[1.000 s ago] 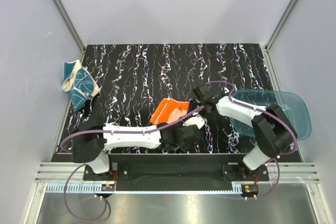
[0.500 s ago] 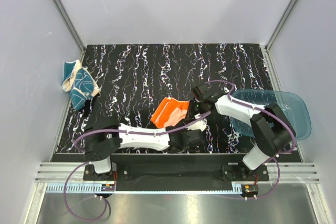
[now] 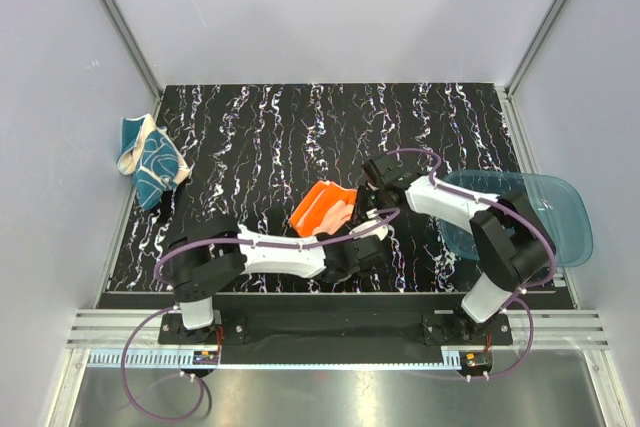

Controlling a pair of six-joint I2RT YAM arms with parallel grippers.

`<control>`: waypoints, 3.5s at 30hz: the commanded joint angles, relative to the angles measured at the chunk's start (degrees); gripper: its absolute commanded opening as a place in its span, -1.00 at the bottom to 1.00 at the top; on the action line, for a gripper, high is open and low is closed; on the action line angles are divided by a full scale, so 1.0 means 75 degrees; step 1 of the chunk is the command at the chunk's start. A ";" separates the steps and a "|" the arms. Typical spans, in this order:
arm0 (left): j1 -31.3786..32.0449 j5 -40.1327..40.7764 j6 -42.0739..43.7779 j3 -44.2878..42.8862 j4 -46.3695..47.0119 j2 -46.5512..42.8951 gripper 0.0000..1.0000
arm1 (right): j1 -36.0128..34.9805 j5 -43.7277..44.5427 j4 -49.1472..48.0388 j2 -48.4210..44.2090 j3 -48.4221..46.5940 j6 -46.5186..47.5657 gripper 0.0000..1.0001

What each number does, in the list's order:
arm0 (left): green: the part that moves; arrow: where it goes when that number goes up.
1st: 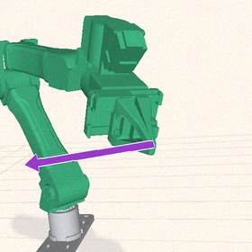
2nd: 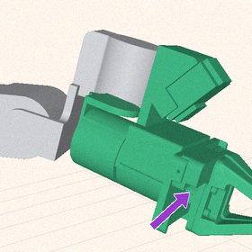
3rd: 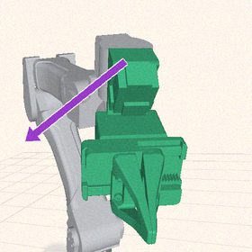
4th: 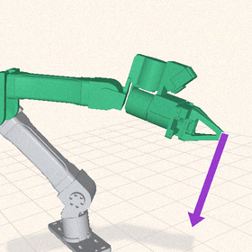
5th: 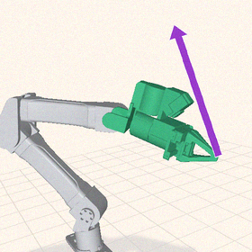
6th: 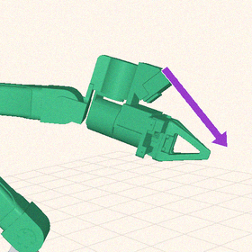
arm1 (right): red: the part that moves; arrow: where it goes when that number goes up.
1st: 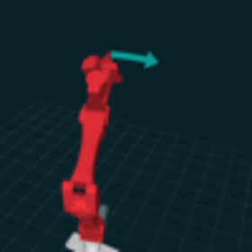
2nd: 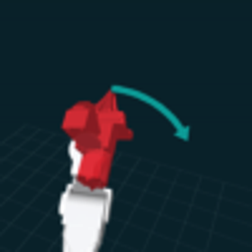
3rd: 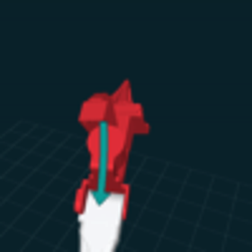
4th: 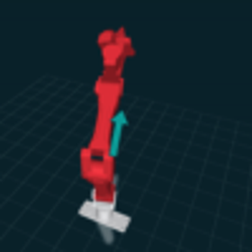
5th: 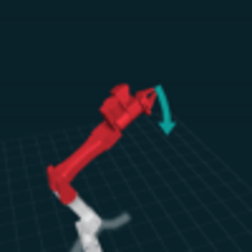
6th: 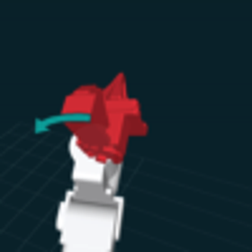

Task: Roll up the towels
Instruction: Roll the towel

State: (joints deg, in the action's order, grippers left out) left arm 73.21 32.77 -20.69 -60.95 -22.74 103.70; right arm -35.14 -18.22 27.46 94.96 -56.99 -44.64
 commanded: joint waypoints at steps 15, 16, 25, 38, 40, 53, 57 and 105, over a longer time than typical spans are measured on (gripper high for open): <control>-0.0796 -0.2682 0.0157 0.0087 0.0771 0.0412 -0.81 | -0.0225 -0.0387 0.1479 0.0347 -0.1035 0.0678 0.46; -0.0808 -0.2740 0.0134 0.0111 0.0736 0.0377 -0.82 | -0.0225 -0.0151 0.1668 0.0370 -0.1165 0.0714 0.57; -0.0949 -0.3397 -0.0300 0.0720 0.0817 -0.0209 -0.84 | 0.0769 0.0952 0.2783 0.0277 -0.2337 0.1053 0.99; -0.0972 -0.3819 -0.0429 0.0732 0.0490 -0.0561 -0.88 | 0.1989 0.1479 0.4107 0.0160 -0.3955 0.1675 0.99; -0.0996 -0.3936 -0.0383 0.0674 0.0431 -0.0584 -0.89 | 0.2141 0.1690 0.4166 0.0020 -0.3967 0.1687 0.99; -0.2788 -0.8560 -0.0546 0.0475 0.0805 -0.0656 -0.87 | 0.2411 0.0467 0.2402 -0.3129 -0.1943 0.1323 0.99; -0.3466 -0.9840 -0.0850 0.0380 0.1051 -0.0048 -0.85 | 0.2399 -0.0804 0.1192 -0.4046 -0.0141 0.1078 0.99; -0.4863 -0.9529 -0.0782 -0.0639 -0.0656 0.0846 0.09 | 0.1122 0.0753 -0.2092 -0.0860 0.2302 -0.0751 -0.47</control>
State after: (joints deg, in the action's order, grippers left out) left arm 36.64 -51.27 -30.26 -64.84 -19.44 113.01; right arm -26.50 -19.55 9.34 85.82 -40.16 -50.89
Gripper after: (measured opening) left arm 0.537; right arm 0.348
